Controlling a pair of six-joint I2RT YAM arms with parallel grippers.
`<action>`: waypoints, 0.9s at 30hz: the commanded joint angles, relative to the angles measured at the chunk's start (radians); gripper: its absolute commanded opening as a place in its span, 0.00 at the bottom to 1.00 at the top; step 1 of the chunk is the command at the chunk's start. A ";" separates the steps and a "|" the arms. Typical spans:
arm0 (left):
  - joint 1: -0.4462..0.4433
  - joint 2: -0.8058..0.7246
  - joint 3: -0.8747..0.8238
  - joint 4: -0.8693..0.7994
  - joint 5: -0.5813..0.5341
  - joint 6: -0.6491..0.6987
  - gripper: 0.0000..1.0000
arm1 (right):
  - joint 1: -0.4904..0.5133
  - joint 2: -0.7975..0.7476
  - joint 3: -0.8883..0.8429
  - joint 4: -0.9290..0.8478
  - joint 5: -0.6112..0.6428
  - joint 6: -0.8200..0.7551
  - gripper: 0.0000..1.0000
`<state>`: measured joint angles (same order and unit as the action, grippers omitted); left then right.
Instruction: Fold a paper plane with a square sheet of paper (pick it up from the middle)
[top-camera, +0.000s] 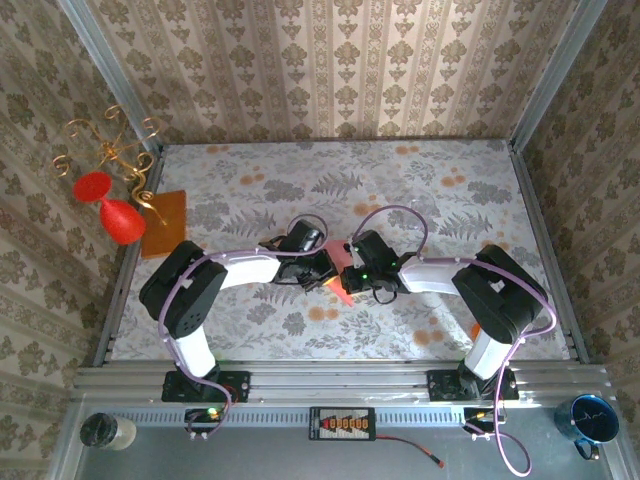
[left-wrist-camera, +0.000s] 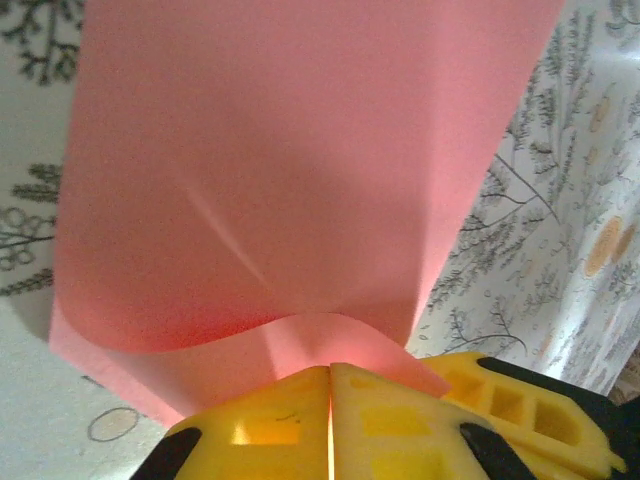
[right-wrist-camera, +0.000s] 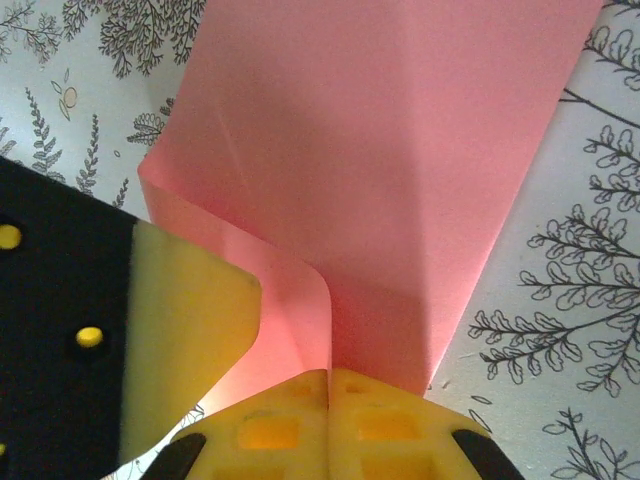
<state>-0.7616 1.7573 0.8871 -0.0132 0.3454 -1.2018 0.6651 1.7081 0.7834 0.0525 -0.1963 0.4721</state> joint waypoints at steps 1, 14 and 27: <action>-0.009 -0.008 -0.023 -0.005 -0.020 -0.030 0.09 | -0.002 0.035 -0.001 -0.059 -0.003 -0.001 0.07; -0.011 -0.042 -0.022 -0.010 -0.026 -0.016 0.09 | -0.002 0.042 -0.001 -0.064 0.000 -0.002 0.07; -0.012 -0.040 -0.046 -0.022 -0.026 -0.007 0.09 | -0.002 0.048 -0.002 -0.066 0.003 0.000 0.07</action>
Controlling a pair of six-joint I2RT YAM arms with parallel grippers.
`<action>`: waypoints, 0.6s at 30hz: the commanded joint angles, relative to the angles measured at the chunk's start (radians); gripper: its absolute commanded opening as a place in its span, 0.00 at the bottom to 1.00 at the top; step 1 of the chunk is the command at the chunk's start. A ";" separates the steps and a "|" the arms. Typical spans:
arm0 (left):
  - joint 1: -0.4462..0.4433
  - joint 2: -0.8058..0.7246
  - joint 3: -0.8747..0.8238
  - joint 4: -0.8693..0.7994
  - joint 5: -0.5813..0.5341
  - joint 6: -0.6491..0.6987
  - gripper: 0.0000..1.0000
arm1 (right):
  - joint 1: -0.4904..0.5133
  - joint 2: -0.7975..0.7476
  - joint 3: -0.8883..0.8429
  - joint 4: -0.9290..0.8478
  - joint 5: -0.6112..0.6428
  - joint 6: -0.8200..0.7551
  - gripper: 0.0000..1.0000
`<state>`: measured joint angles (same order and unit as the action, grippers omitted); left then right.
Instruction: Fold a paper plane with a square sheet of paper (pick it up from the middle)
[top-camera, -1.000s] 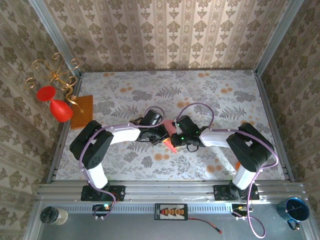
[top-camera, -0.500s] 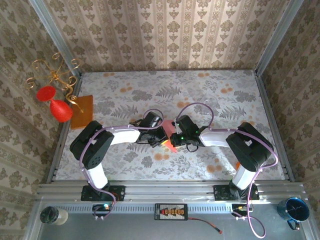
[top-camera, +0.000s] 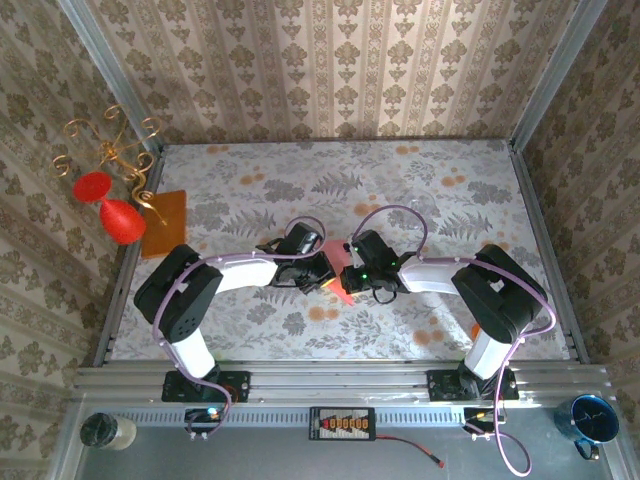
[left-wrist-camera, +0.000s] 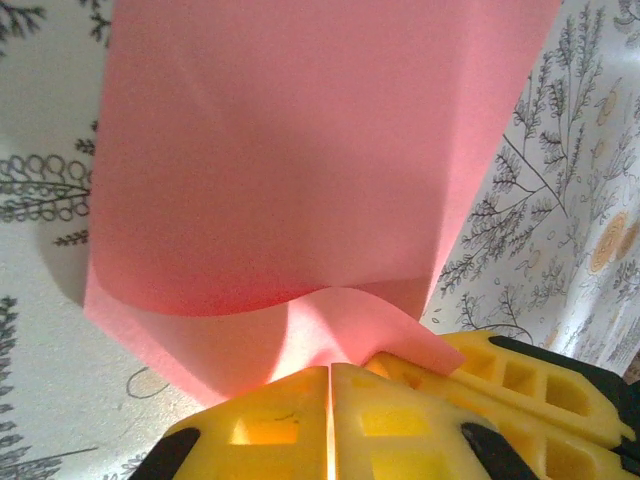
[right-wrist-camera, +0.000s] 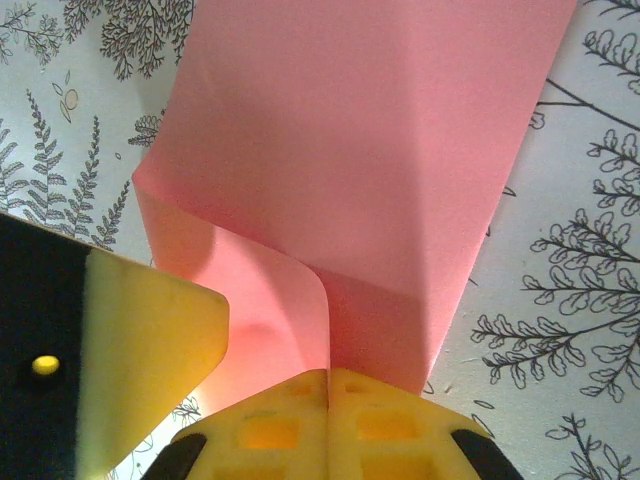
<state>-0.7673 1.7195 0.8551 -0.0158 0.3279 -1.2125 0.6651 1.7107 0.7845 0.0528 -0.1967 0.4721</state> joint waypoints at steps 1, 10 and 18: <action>-0.007 0.004 -0.015 -0.020 -0.008 0.004 0.09 | -0.002 0.046 -0.001 -0.067 0.003 0.000 0.07; -0.006 0.022 -0.032 -0.027 -0.023 -0.004 0.09 | -0.002 0.050 0.005 -0.073 0.006 0.003 0.07; -0.006 0.023 -0.041 -0.037 -0.036 -0.006 0.08 | -0.002 0.052 0.013 -0.075 0.009 0.006 0.07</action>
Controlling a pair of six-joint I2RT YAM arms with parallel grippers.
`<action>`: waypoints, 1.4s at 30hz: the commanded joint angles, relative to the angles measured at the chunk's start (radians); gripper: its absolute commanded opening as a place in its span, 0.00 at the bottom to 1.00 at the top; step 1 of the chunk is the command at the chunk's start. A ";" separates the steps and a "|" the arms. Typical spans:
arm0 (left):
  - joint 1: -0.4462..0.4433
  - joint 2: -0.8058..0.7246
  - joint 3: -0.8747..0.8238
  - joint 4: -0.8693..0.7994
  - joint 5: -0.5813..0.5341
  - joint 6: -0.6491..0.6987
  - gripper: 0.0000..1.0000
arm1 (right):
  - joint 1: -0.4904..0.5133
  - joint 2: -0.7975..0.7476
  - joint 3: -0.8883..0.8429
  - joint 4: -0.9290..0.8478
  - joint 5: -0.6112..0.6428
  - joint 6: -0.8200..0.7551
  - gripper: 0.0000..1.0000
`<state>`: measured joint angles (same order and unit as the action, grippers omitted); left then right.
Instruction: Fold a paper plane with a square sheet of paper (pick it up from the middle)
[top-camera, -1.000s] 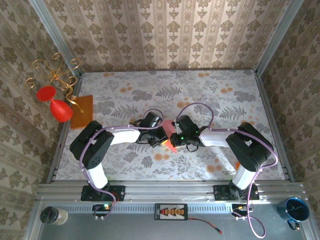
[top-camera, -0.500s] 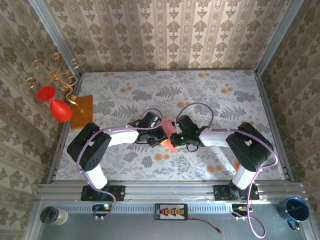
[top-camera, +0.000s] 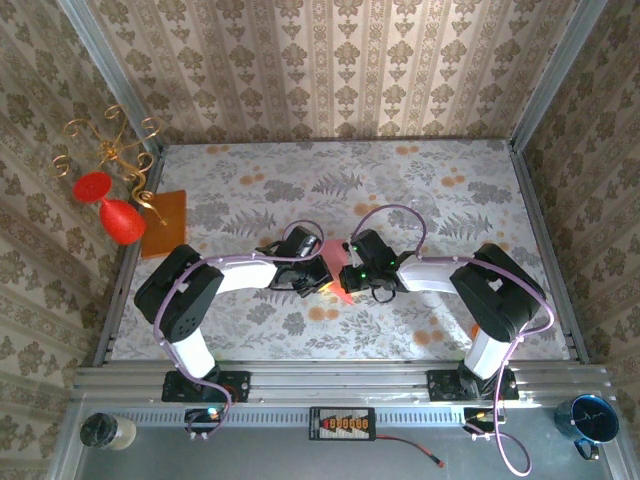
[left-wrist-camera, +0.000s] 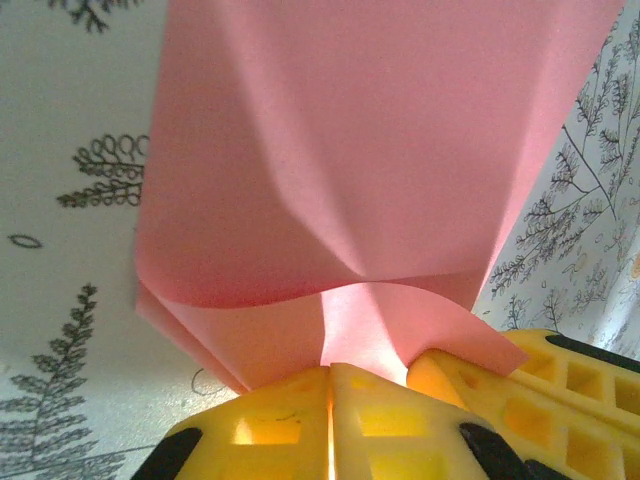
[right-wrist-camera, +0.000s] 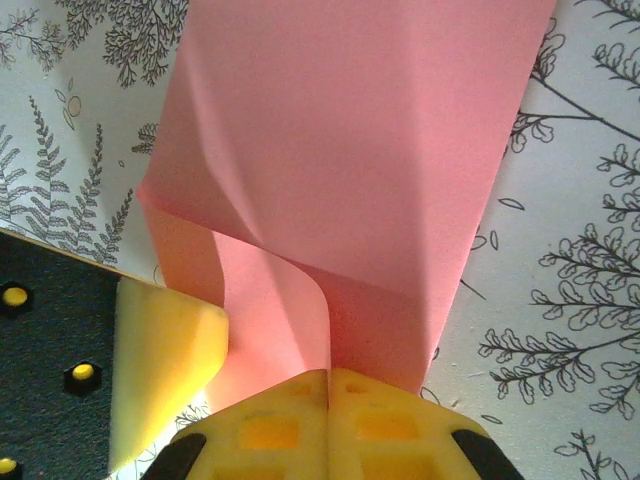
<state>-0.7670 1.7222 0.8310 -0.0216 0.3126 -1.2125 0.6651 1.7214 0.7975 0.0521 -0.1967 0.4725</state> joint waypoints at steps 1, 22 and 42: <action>-0.006 0.020 -0.017 -0.034 -0.024 -0.006 0.08 | -0.002 0.040 0.000 -0.076 0.008 0.007 0.07; 0.087 0.097 0.048 -0.046 0.031 0.145 0.08 | -0.102 -0.133 0.087 -0.246 -0.052 0.112 0.33; 0.100 0.111 0.063 -0.078 0.034 0.171 0.08 | -0.039 0.022 0.160 -0.209 -0.244 0.056 0.08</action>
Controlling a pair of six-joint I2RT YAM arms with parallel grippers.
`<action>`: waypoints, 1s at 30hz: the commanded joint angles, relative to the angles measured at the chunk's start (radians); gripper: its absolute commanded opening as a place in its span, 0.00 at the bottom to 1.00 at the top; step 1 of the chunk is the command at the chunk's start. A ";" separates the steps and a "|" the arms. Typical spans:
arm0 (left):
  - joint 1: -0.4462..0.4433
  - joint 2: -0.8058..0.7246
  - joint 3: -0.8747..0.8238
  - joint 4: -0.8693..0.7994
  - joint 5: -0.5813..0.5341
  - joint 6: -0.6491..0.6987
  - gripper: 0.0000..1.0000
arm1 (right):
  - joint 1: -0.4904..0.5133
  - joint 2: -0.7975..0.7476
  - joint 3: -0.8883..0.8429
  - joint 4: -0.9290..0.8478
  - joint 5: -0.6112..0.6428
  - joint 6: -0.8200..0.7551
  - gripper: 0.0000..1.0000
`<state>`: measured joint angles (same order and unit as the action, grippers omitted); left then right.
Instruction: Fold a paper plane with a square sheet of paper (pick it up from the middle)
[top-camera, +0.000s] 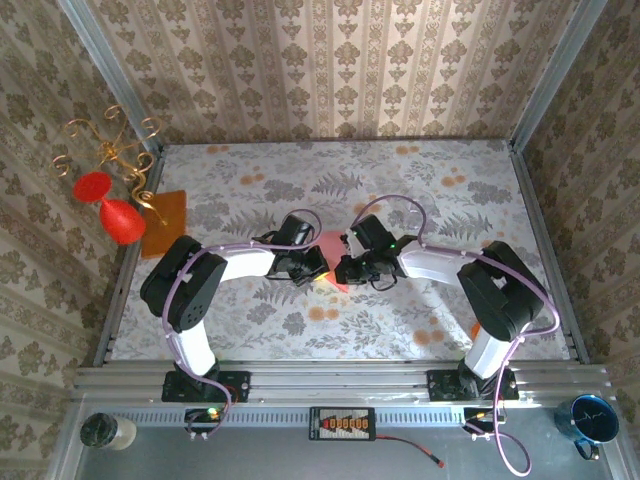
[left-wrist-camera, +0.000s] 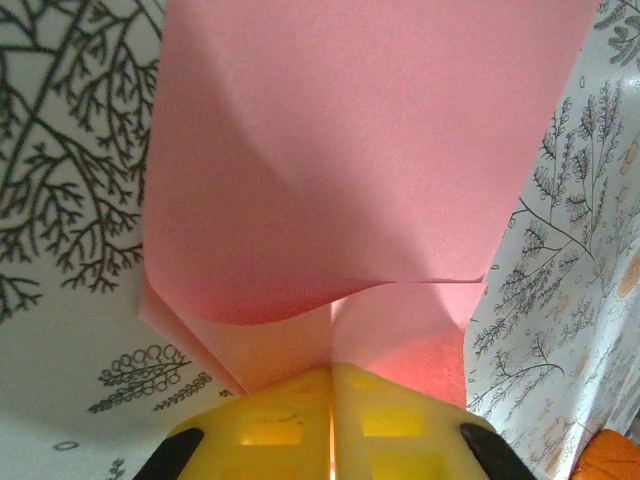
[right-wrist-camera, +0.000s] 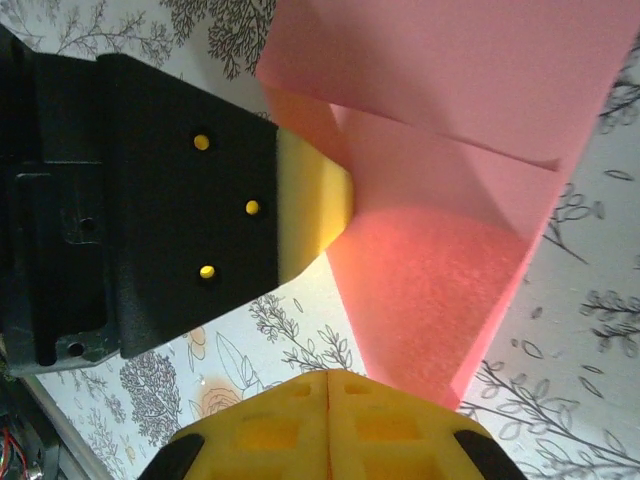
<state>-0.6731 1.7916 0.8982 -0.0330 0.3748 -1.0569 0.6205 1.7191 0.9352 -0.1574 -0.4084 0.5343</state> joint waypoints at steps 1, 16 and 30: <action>0.006 0.042 -0.005 -0.069 -0.027 0.016 0.08 | 0.007 0.030 0.029 0.002 -0.032 -0.005 0.08; 0.006 0.055 -0.003 -0.080 -0.037 0.013 0.08 | 0.044 0.088 0.069 -0.050 0.033 -0.022 0.07; 0.006 0.057 0.004 -0.092 -0.036 0.021 0.08 | 0.045 0.108 0.073 -0.088 0.099 -0.022 0.07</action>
<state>-0.6724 1.8000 0.9089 -0.0402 0.3809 -1.0569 0.6636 1.8057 0.9871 -0.2108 -0.3401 0.5232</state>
